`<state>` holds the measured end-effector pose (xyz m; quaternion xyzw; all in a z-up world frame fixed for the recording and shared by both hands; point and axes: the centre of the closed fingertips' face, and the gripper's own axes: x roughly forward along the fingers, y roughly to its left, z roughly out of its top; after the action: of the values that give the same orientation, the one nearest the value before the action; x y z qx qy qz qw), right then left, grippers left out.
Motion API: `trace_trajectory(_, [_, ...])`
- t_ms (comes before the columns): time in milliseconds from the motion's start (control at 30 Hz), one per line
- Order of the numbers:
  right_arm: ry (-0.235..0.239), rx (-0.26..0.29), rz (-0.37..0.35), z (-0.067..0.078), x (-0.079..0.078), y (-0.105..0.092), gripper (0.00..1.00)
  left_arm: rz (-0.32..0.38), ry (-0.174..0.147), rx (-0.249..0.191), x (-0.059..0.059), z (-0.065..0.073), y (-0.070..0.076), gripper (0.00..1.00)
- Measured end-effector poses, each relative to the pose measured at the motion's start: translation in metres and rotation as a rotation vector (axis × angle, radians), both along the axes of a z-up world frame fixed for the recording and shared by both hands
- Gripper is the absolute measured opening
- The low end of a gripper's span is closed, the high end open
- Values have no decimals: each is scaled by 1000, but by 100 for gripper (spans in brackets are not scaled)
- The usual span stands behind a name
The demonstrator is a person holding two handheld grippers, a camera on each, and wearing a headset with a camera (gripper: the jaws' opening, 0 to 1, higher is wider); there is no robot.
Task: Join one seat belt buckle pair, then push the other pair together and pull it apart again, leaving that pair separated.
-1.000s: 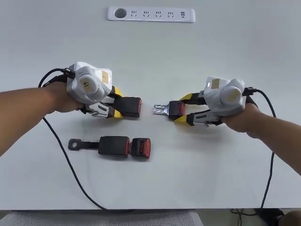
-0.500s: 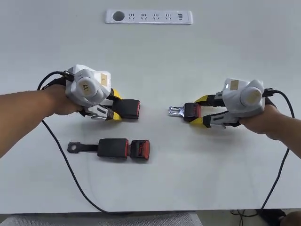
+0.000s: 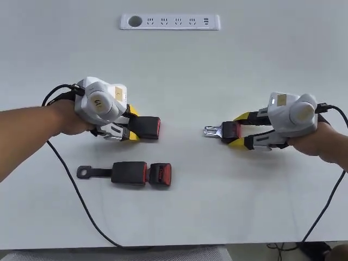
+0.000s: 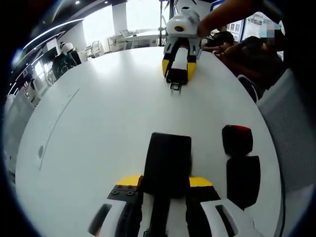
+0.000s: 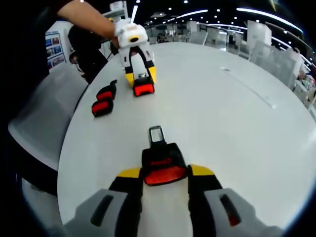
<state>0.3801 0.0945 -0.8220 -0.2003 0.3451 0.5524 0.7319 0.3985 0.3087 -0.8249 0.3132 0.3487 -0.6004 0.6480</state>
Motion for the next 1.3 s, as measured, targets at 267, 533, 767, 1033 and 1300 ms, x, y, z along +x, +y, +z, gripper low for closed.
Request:
trace_trajectory(267, [6, -10, 0, 0, -2, -10, 35, 0, -5, 10, -1, 0, 0, 34])
trace_trajectory(533, [-6, -33, 21, 0, -3, -7, 37, 9, -3, 38, -2, 1, -1, 35])
trace_trajectory(767, [-13, -56, 26, 0, -11, -2, 57, 5, 30, 25, -12, 11, -6, 54])
trace_trajectory(1033, [-81, 80, -268, 25, 6, 15, 77, 277, -1, -73, 1, 41, 3, 76])
trace_trajectory(1300, [-212, 142, -407, 51, -2, 31, 96, 528, -20, -214, -18, 71, 25, 94])
